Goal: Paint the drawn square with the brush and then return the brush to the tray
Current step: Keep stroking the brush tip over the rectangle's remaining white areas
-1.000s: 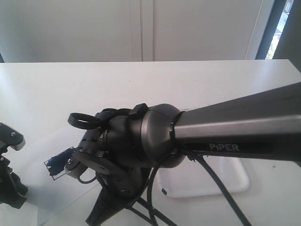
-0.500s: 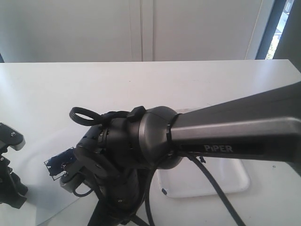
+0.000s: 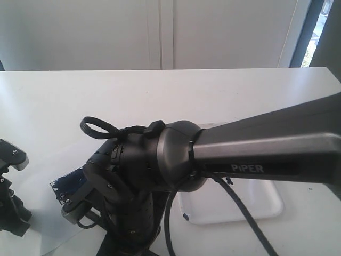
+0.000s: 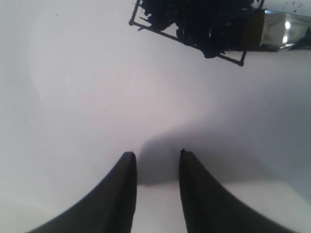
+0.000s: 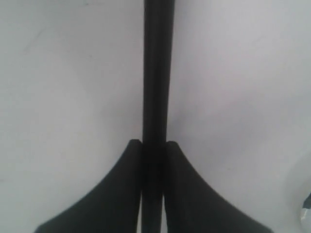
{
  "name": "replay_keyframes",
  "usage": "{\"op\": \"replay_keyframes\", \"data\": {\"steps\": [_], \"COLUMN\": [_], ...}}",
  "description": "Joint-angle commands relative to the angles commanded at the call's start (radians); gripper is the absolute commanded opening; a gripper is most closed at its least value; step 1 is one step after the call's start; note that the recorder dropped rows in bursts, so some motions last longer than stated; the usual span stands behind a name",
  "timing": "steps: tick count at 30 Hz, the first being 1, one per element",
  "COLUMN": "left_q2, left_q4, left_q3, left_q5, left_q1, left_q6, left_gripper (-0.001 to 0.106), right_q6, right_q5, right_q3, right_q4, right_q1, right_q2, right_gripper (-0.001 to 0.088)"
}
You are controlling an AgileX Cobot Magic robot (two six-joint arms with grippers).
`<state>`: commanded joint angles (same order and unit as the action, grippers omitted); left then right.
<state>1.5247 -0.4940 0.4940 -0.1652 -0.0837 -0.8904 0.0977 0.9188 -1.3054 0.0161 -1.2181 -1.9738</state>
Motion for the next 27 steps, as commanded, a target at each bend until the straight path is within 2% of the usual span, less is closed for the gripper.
{"op": "replay_keyframes", "data": {"steps": [15, 27], "left_q2": [0.000, 0.000], "left_q4": [0.000, 0.000], "left_q3": [0.000, 0.000], "left_q5": [0.000, -0.007], "left_q1": [0.000, 0.000], "left_q6": [0.000, 0.000], "left_gripper": [0.037, 0.037], "right_q6": [-0.012, 0.112], "right_q5": [0.031, 0.034], "right_q3": [0.000, 0.000], "right_q4": [-0.010, 0.127], "right_q1": [0.000, 0.004], "right_q2": [0.000, 0.000], "right_gripper": [0.0000, 0.0000]}}
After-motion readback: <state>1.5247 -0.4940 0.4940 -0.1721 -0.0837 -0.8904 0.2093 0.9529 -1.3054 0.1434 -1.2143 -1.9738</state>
